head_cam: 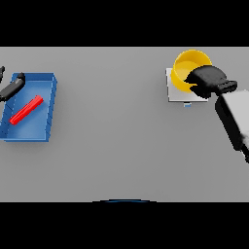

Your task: Pick up the red beaker and tilt it to pour out 1 green nut into yellow bowl. Pick up the yellow bowl and place it on the metallic measuring scale.

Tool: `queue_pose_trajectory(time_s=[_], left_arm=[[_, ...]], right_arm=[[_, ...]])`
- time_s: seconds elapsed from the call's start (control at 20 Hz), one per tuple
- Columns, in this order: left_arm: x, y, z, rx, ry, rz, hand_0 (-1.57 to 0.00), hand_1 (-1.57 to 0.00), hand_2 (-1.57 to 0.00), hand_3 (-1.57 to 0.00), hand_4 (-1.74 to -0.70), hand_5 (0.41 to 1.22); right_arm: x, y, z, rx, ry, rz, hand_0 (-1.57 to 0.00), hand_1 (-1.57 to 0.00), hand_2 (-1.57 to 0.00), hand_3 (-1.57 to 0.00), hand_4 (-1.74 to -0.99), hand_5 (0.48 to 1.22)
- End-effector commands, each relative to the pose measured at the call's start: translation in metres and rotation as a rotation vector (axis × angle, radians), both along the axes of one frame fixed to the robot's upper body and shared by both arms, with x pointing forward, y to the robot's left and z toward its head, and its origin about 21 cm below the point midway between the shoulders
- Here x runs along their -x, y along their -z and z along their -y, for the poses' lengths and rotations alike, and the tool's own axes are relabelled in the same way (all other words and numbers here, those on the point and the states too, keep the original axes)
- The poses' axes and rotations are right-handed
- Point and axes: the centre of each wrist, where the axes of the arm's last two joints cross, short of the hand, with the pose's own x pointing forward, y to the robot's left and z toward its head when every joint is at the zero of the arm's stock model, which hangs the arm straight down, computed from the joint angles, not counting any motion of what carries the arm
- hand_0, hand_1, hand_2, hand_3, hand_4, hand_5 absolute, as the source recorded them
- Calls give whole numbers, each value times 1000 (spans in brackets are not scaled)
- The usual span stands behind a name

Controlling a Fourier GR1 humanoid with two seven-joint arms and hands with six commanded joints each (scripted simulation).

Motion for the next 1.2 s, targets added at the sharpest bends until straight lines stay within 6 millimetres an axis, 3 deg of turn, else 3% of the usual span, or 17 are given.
queue_pose_trajectory(time_s=[0.0,0.2,0.3,0.35,0.4,0.5,0.65,0.85,1.15], left_arm=[[-2,-4,1,1,-6,2,1,1,1,1,-726,710],[0,-4,-3,4,-2,-10,1,1,1,1,-727,712],[-1,-5,-3,3,-1,-9,1,1,1,1,-727,715],[-2,-2,0,8,-2,-11,1,1,1,1,-729,717],[-2,-2,0,9,-2,-10,1,1,1,1,-730,720],[-4,-3,-4,7,-5,-6,1,1,1,1,-733,728],[-2,-3,-4,10,1,-3,1,1,1,1,-727,717],[-4,-6,-1,4,1,4,1,1,1,1,-722,703],[-4,-3,0,8,10,-2,1,1,1,1,-720,693]], right_arm=[[-1,2,-2,-11,2,-17,-1562,-1571,-1405,-1374,-1741,1221],[-6,6,-3,-30,22,-55,-1417,-1571,-1363,-1487,-1741,1221],[-5,9,0,-23,32,-69,-1397,-1571,-1385,-1363,-1741,1221],[-6,5,0,-26,34,-78,-1332,-1459,-1423,-1198,-1741,1221],[-7,4,1,-38,30,-83,-1128,-1322,-1330,-1057,-1701,1221],[-7,6,6,-55,53,-93,-721,-980,-1042,-833,-1619,1072],[-7,7,5,-30,69,-111,-369,-582,-693,-613,-1539,933],[-9,1,8,-2,13,-110,-150,-243,-375,-449,-1469,842],[-8,7,6,6,58,-150,-39,-63,-103,-272,-1410,759]])
